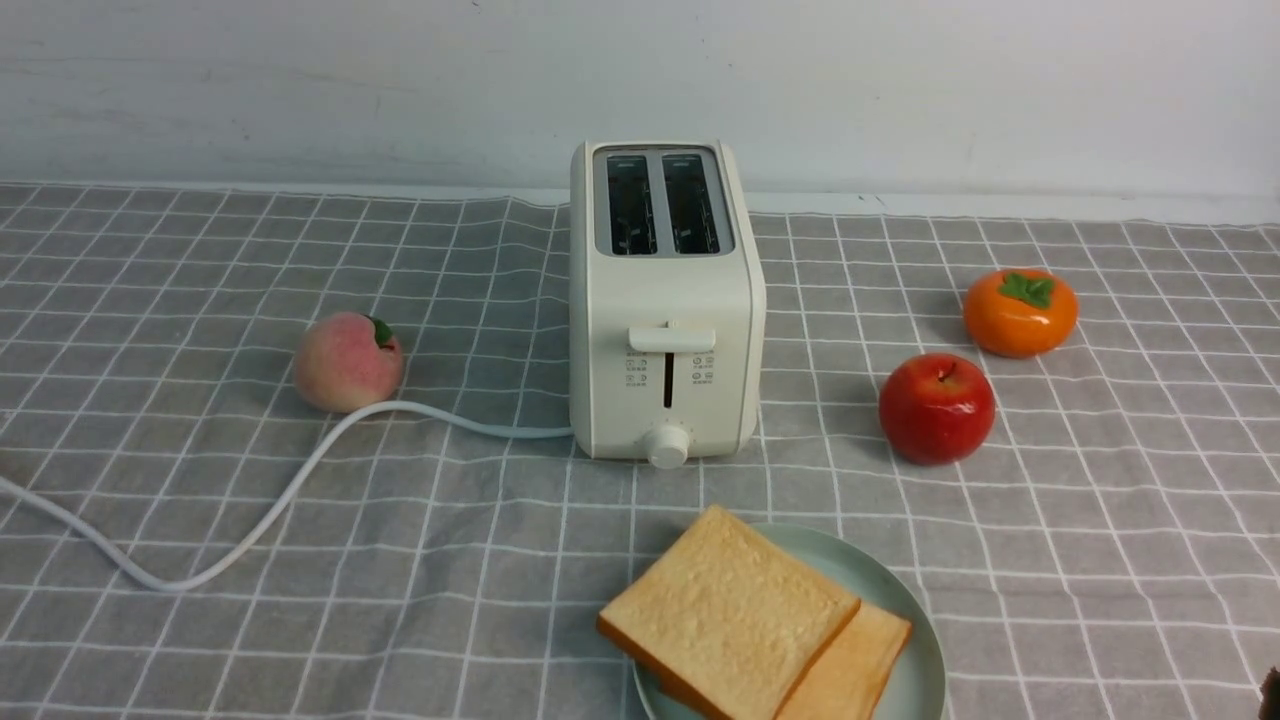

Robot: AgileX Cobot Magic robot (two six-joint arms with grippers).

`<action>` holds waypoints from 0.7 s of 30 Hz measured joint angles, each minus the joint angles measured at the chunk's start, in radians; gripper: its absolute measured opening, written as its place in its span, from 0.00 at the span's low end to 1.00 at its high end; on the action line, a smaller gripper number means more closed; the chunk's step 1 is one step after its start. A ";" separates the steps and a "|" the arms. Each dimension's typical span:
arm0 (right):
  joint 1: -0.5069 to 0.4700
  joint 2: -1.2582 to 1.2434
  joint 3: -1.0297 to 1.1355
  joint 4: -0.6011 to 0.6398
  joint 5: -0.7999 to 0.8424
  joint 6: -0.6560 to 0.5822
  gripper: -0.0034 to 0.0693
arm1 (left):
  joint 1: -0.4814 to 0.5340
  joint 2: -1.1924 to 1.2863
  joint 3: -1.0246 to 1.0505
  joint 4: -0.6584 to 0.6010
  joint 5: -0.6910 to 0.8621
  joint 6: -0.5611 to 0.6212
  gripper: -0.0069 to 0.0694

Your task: Take toasted bread from bread machine on grey coffee table place on plate.

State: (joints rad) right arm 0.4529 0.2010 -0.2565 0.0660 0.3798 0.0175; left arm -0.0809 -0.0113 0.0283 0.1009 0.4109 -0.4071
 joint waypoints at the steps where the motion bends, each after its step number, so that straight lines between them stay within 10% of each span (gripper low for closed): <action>1: 0.000 0.000 0.000 0.000 0.000 0.000 0.12 | 0.000 0.000 0.000 0.000 -0.001 0.000 0.07; 8: -0.003 0.000 0.000 0.000 0.001 0.000 0.14 | 0.000 0.000 0.000 0.000 -0.008 0.000 0.07; 21: -0.347 -0.029 0.000 -0.002 0.003 0.000 0.16 | 0.000 0.000 0.000 0.001 -0.011 0.000 0.08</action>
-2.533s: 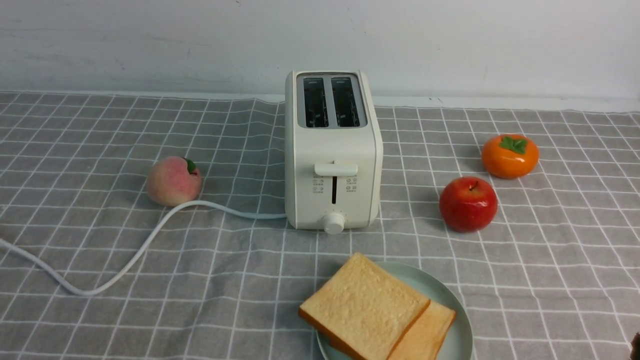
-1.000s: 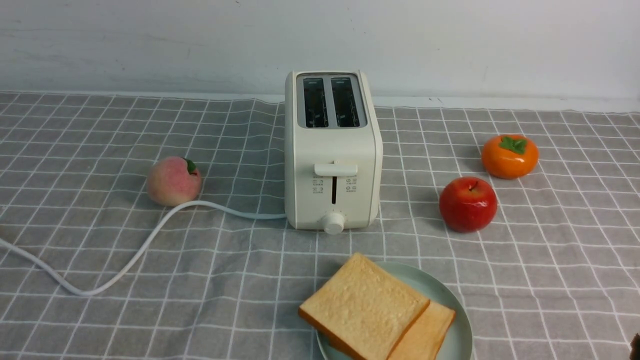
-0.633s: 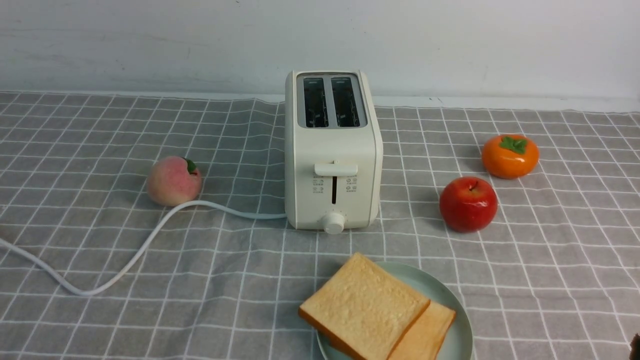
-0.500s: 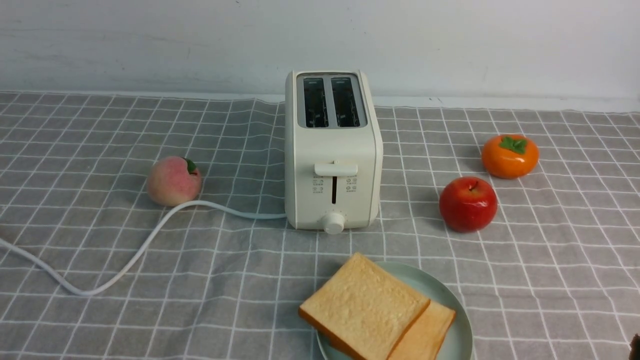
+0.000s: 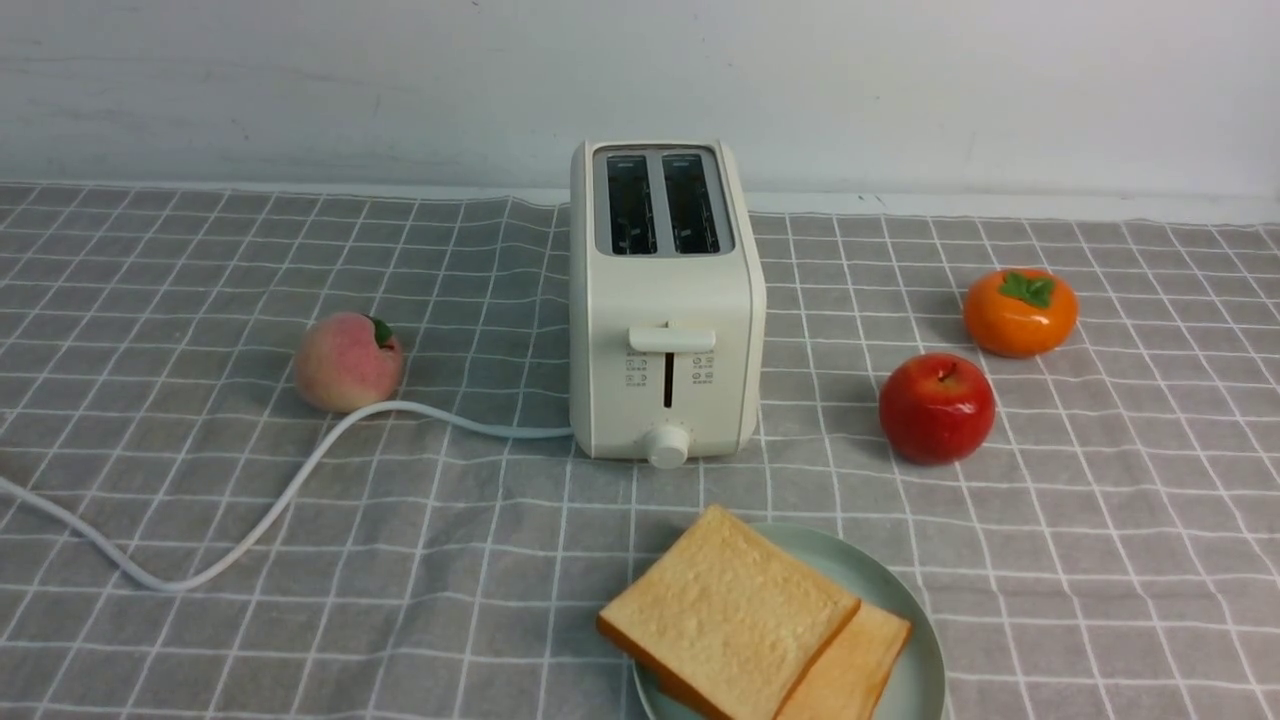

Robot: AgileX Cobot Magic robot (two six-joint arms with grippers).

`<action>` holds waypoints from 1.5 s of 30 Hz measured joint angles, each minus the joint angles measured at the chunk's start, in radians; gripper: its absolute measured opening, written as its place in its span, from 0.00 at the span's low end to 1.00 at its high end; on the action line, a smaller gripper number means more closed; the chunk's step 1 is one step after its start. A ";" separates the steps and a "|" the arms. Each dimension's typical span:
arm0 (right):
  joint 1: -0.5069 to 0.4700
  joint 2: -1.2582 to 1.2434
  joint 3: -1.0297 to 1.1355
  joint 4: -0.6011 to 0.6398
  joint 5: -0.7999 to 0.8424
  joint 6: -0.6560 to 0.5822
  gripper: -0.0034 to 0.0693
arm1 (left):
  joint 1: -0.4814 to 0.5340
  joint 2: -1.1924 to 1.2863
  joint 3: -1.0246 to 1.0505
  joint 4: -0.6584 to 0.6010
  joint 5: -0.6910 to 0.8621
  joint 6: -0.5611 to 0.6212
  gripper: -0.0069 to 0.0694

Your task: Take toasted bread from bread machine on grey coffee table place on plate.

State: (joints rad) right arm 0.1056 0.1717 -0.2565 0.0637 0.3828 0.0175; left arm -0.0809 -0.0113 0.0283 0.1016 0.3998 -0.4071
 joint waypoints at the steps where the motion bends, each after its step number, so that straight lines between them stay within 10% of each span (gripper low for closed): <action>1: -0.006 0.000 0.000 0.000 0.000 0.000 0.16 | 0.000 0.000 0.000 0.000 0.000 0.000 0.08; 15: -0.031 -0.055 0.028 -0.182 -0.002 0.000 0.19 | 0.000 0.000 0.000 0.000 -0.001 0.000 0.09; 45: -0.225 -0.182 0.268 -0.128 0.018 0.081 0.23 | 0.000 0.000 0.001 0.000 -0.002 0.000 0.12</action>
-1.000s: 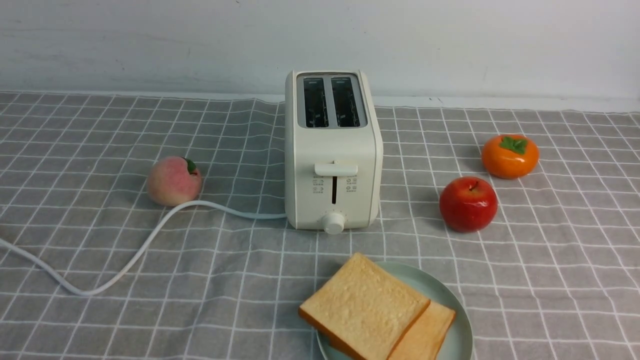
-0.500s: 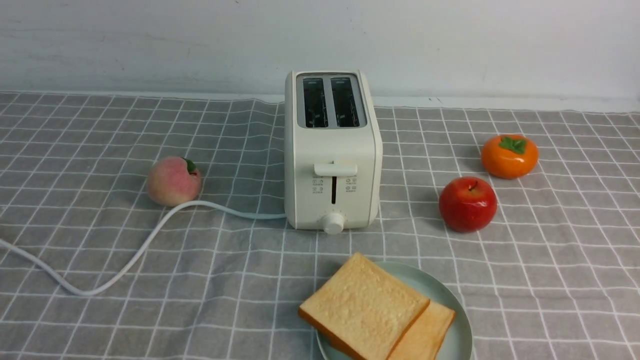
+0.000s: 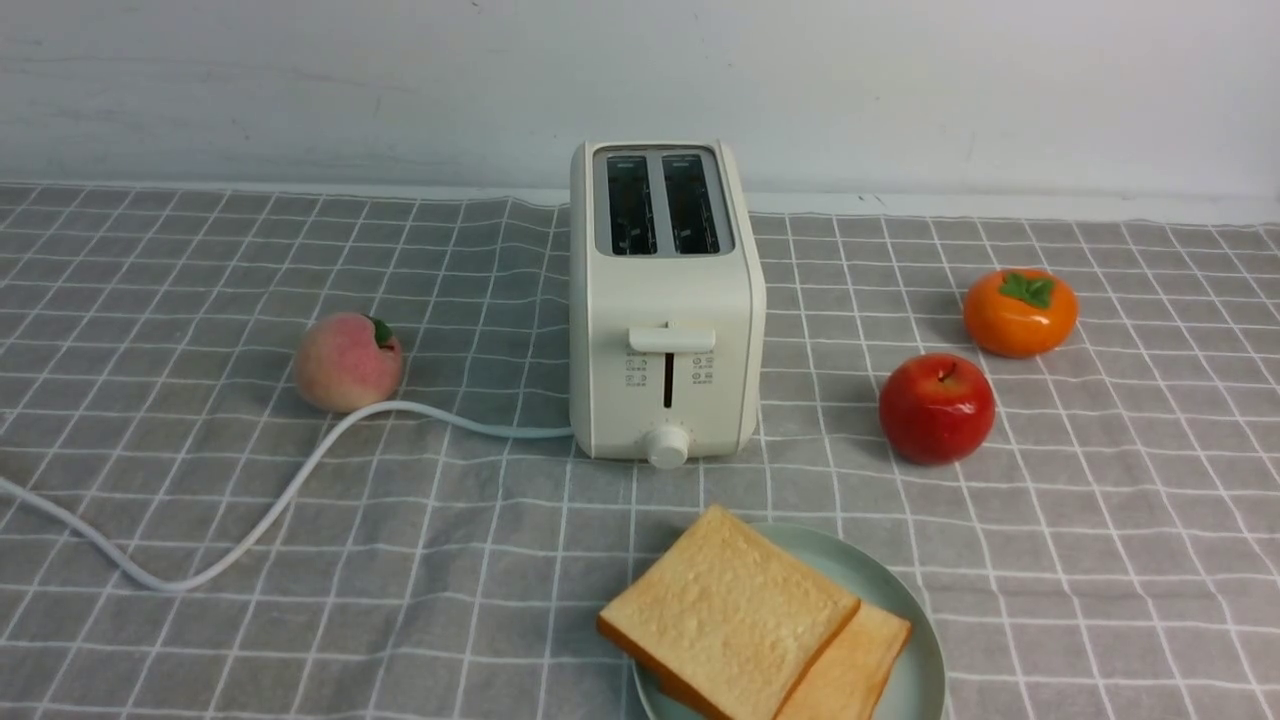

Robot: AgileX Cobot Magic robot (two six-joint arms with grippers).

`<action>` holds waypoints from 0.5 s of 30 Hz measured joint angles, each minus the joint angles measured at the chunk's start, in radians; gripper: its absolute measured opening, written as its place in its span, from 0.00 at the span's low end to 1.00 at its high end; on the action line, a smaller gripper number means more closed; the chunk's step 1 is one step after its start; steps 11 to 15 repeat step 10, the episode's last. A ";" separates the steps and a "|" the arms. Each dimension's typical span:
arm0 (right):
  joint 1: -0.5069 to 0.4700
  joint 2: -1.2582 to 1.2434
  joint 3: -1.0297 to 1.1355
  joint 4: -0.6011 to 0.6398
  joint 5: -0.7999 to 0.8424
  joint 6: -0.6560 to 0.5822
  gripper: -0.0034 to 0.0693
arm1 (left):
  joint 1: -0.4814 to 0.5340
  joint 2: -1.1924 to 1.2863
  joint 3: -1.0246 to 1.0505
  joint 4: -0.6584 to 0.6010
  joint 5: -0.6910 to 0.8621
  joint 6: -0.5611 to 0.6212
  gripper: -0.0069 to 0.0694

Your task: Take toasted bread from bread machine on grey coffee table place on plate.

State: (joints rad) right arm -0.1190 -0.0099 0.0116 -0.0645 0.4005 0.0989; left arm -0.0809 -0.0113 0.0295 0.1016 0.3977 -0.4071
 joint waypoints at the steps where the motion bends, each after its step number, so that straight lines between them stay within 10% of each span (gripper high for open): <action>1: 0.000 0.000 0.000 0.000 0.000 0.000 0.24 | 0.000 0.000 0.000 0.000 0.000 0.000 0.12; 15: 0.000 0.000 0.000 0.000 -0.001 0.000 0.24 | 0.000 0.000 0.000 0.000 0.000 0.000 0.13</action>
